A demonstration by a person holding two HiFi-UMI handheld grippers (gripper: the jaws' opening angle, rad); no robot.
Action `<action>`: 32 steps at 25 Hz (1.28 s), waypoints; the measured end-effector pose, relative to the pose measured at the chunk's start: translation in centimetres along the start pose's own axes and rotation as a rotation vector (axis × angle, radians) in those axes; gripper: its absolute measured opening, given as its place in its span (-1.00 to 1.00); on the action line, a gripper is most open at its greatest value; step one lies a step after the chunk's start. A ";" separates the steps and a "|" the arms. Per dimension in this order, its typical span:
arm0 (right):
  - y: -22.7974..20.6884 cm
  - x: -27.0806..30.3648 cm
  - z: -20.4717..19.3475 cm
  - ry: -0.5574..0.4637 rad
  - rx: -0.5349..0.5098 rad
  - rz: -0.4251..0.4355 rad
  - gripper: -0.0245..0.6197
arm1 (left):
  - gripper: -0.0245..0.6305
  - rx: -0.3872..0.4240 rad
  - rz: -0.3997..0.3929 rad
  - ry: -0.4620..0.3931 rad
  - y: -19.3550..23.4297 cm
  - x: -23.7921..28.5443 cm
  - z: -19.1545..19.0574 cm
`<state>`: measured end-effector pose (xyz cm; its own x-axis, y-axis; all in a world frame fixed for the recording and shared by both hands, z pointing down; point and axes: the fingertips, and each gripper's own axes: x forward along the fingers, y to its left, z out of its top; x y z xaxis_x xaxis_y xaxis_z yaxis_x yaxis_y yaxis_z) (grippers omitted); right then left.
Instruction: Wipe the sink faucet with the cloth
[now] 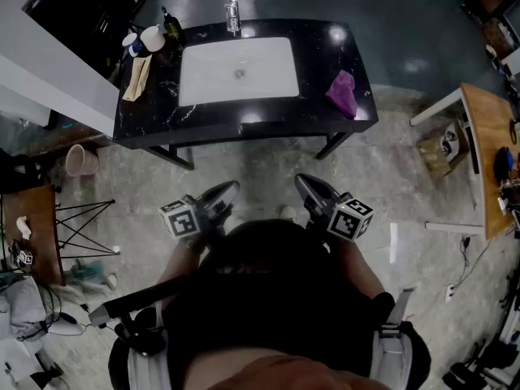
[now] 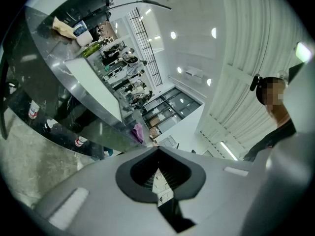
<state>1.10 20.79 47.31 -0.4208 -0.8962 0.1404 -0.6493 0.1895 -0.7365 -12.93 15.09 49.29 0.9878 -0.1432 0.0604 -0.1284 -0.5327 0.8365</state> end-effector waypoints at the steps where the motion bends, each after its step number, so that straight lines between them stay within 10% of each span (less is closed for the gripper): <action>1: 0.0 0.0 0.0 0.001 -0.002 0.000 -0.89 | -0.93 0.002 0.010 0.008 -0.2 0.1 0.0; 19: -2.3 -0.3 2.0 0.023 0.000 0.039 -0.88 | -0.93 0.003 0.056 -0.007 -0.6 1.7 -0.3; 32: -27.2 -0.1 18.4 0.378 -0.539 -0.516 -0.33 | -0.93 -0.001 0.144 -0.143 -0.4 4.0 0.3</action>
<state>30.38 8.33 55.16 -0.1096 -0.7464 0.6564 -0.9924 0.0443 -0.1152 -8.92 14.52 49.06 0.9369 -0.3346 0.1014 -0.2671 -0.4976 0.8253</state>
